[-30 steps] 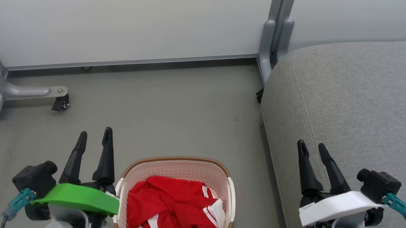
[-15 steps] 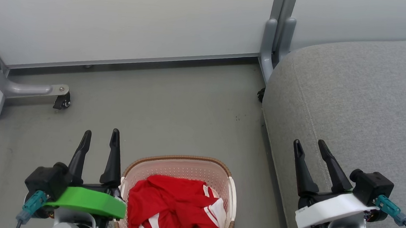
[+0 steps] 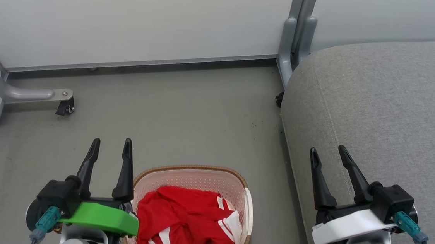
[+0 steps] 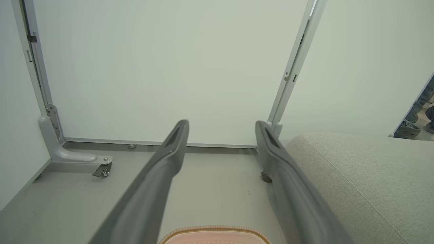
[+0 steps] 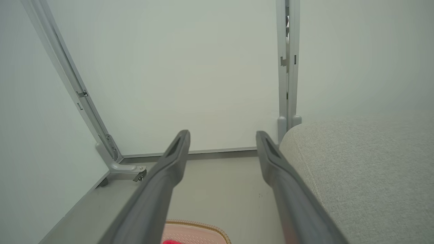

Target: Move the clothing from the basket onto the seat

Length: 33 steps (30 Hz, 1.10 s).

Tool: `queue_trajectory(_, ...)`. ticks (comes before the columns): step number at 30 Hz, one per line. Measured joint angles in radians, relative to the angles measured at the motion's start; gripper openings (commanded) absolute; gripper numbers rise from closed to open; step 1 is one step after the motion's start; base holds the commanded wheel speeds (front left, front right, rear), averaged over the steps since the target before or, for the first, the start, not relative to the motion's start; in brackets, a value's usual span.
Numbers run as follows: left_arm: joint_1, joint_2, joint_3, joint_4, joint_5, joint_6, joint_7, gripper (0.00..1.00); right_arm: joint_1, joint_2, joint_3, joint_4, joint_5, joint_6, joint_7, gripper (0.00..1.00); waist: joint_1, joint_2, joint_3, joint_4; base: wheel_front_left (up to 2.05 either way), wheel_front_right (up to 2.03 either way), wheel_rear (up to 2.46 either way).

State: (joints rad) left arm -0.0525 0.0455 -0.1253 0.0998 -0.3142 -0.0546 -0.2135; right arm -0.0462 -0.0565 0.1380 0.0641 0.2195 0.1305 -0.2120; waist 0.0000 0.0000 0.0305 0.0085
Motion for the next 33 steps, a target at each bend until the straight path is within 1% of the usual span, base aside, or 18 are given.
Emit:
queue_trajectory(24,0.001,0.001,-0.033,-0.024,0.195,0.003,-0.044,1.00,0.012,0.004,0.031,-0.024,-0.183,0.000,-0.046,1.00,0.0000,0.0000,0.000,0.010,0.00,0.00,0.00)
queue_trajectory(33,0.006,0.002,-0.031,-0.023,0.208,0.002,-0.050,1.00,0.014,0.004,0.038,-0.026,-0.199,0.000,-0.050,1.00,0.0000,0.0000,0.001,0.013,0.00,0.00,0.00)
